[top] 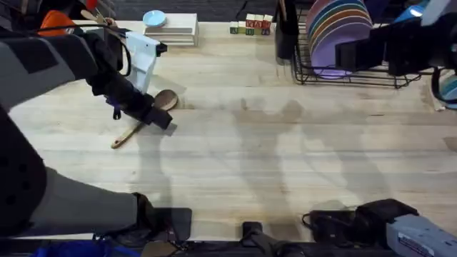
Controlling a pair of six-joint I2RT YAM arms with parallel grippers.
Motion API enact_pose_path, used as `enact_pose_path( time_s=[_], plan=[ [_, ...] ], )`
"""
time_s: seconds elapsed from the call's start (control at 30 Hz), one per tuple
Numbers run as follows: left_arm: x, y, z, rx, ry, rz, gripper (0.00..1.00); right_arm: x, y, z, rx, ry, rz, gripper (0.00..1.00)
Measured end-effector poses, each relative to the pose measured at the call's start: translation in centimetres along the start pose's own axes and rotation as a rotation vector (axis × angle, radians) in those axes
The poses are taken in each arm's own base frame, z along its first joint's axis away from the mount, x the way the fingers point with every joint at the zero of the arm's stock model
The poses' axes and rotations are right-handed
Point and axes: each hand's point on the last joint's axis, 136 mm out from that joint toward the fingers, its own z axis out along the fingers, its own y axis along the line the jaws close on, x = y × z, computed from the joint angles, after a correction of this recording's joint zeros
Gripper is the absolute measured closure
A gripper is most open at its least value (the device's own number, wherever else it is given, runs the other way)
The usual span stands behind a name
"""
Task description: Pick up the spoon on the table one by one and put them onto the rack
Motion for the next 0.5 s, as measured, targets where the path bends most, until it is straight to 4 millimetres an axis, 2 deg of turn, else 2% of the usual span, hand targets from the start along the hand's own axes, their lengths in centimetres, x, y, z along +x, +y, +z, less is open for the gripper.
enact_pose_path(
  time_s=[0.13, 0.17, 0.23, 0.27, 0.33, 0.37, 0.5],
  plan=[
    [-0.04, -0.09, -0.01, 0.005, -0.003, 0.000, 0.140, 0.00, 0.00, 0.00, 0.000, 0.000, 0.000, 0.009],
    [-0.06, -0.11, -0.01, 0.006, -0.004, 0.001, 0.275, 0.00, 0.00, 0.00, 0.000, 0.000, 0.000, 0.009],
    [-0.07, -0.11, -0.01, 0.006, -0.004, 0.000, 0.375, 0.00, 0.00, 0.00, 0.000, 0.000, 0.000, 0.009],
    [-0.07, -0.09, -0.01, 0.005, -0.004, 0.001, 0.487, 0.00, 0.00, 0.00, 0.000, 0.000, 0.000, 0.009],
    [-0.08, -0.09, -0.01, 0.005, -0.004, 0.001, 0.562, 0.00, 0.00, 0.00, 0.000, 0.000, 0.000, 0.010],
    [-0.08, -0.07, -0.01, 0.004, -0.004, 0.001, 0.675, 0.00, 0.00, 0.00, 0.000, 0.000, 0.000, 0.009],
    [-0.09, 0.03, -0.01, -0.001, -0.004, 0.001, 0.770, 0.00, 0.00, 0.00, 0.000, 0.000, 0.000, 0.009]
  ],
)
